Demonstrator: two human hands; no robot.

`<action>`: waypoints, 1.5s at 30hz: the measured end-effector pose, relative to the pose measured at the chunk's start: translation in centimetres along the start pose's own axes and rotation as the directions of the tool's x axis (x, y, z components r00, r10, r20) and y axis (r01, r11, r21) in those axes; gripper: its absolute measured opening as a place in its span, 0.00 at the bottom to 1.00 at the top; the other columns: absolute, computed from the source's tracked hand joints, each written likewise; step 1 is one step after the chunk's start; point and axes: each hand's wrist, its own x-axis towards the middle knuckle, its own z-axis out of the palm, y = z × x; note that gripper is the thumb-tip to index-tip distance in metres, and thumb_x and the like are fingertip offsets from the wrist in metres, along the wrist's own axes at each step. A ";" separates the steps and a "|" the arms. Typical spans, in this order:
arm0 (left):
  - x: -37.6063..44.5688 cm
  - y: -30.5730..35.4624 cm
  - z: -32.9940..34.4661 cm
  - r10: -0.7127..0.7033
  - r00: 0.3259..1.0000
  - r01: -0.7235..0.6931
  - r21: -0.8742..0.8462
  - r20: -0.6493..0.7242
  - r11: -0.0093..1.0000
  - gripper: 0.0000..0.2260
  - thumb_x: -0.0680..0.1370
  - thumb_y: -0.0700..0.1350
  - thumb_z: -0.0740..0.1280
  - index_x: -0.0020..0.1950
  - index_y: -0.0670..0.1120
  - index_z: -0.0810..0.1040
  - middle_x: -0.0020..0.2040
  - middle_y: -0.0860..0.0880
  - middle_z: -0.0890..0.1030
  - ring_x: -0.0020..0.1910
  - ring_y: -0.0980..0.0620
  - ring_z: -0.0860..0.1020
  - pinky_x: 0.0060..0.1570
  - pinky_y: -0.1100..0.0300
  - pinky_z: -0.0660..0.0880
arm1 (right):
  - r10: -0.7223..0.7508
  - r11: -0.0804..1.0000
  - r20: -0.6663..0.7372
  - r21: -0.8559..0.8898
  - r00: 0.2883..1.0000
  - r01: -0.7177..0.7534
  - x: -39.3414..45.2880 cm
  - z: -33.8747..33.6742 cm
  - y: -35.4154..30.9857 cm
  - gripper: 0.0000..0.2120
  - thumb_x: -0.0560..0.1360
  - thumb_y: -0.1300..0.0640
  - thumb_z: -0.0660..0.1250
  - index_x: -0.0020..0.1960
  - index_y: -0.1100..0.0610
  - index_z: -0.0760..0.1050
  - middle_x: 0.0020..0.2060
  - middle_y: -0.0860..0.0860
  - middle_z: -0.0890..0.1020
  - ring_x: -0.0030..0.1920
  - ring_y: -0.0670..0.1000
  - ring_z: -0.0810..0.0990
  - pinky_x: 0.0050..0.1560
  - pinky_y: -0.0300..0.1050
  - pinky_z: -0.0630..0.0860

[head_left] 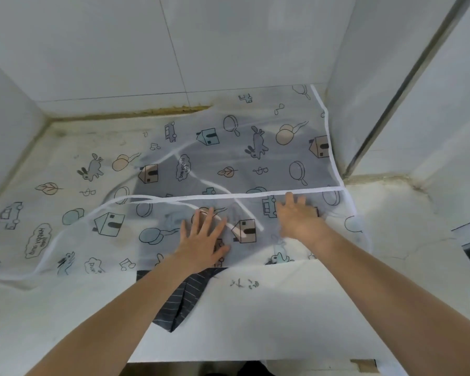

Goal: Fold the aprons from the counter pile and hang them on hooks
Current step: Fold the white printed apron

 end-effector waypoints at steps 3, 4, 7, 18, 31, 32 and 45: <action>-0.8 -1.9 0.2 -0.056 0.998 0.055 -0.022 -0.021 0.998 0.31 0.80 0.62 0.48 0.76 0.54 0.34 0.75 0.47 0.31 0.74 0.39 0.35 0.71 0.37 0.41 | -0.299 0.953 -0.092 0.023 0.950 0.303 0.5 -1.0 -4.2 0.25 0.75 0.59 0.66 0.68 0.60 0.60 0.67 0.58 0.58 0.66 0.60 0.61 0.51 0.50 0.70; -1.1 -2.6 0.2 -0.073 0.997 0.073 -0.042 -0.017 0.996 0.32 0.80 0.62 0.48 0.76 0.54 0.34 0.76 0.47 0.32 0.74 0.38 0.35 0.71 0.37 0.41 | -0.372 0.925 -0.102 0.043 0.922 0.378 0.6 -1.0 -5.7 0.25 0.75 0.57 0.67 0.68 0.59 0.60 0.67 0.57 0.58 0.66 0.59 0.61 0.50 0.49 0.69; -2.4 -6.0 0.5 -0.140 0.990 0.142 -0.084 0.024 0.986 0.31 0.80 0.62 0.48 0.76 0.54 0.35 0.76 0.47 0.32 0.74 0.38 0.35 0.71 0.38 0.41 | -0.448 0.891 -0.042 0.059 0.893 0.450 1.8 -0.3 -10.1 0.35 0.73 0.52 0.69 0.73 0.53 0.55 0.68 0.55 0.59 0.67 0.59 0.59 0.63 0.53 0.69; -8.0 -18.9 3.3 -0.482 0.875 0.456 -0.265 -0.038 0.850 0.24 0.80 0.52 0.58 0.74 0.47 0.57 0.73 0.43 0.55 0.69 0.41 0.61 0.63 0.48 0.70 | -0.063 0.978 0.188 -0.182 0.980 0.098 4.3 -3.0 -15.2 0.31 0.72 0.63 0.67 0.72 0.59 0.59 0.64 0.60 0.65 0.60 0.62 0.72 0.54 0.53 0.76; -12.3 -28.8 3.8 -0.411 0.886 0.463 -0.379 0.213 0.801 0.07 0.76 0.49 0.66 0.43 0.48 0.73 0.40 0.51 0.75 0.41 0.51 0.73 0.41 0.62 0.69 | -0.401 0.883 0.108 -0.219 0.910 0.415 2.1 -3.8 -29.8 0.46 0.68 0.45 0.74 0.74 0.59 0.51 0.67 0.60 0.60 0.64 0.61 0.64 0.57 0.49 0.68; -12.7 -29.5 4.0 -0.371 0.893 0.442 -0.336 0.255 0.832 0.07 0.75 0.49 0.65 0.40 0.49 0.73 0.37 0.52 0.74 0.38 0.52 0.73 0.39 0.62 0.69 | -0.371 0.893 0.111 -0.229 0.922 0.387 2.2 -3.5 -29.8 0.47 0.67 0.44 0.74 0.74 0.58 0.50 0.67 0.59 0.59 0.64 0.61 0.64 0.56 0.49 0.69; -15.6 -33.2 1.0 -0.377 0.842 0.475 -0.199 0.386 0.857 0.04 0.75 0.41 0.66 0.44 0.45 0.81 0.33 0.51 0.79 0.34 0.54 0.74 0.36 0.66 0.69 | -0.171 0.951 0.165 -0.229 0.971 0.206 -1.0 -2.8 -26.9 0.42 0.73 0.49 0.69 0.75 0.58 0.46 0.66 0.60 0.59 0.65 0.61 0.63 0.59 0.52 0.74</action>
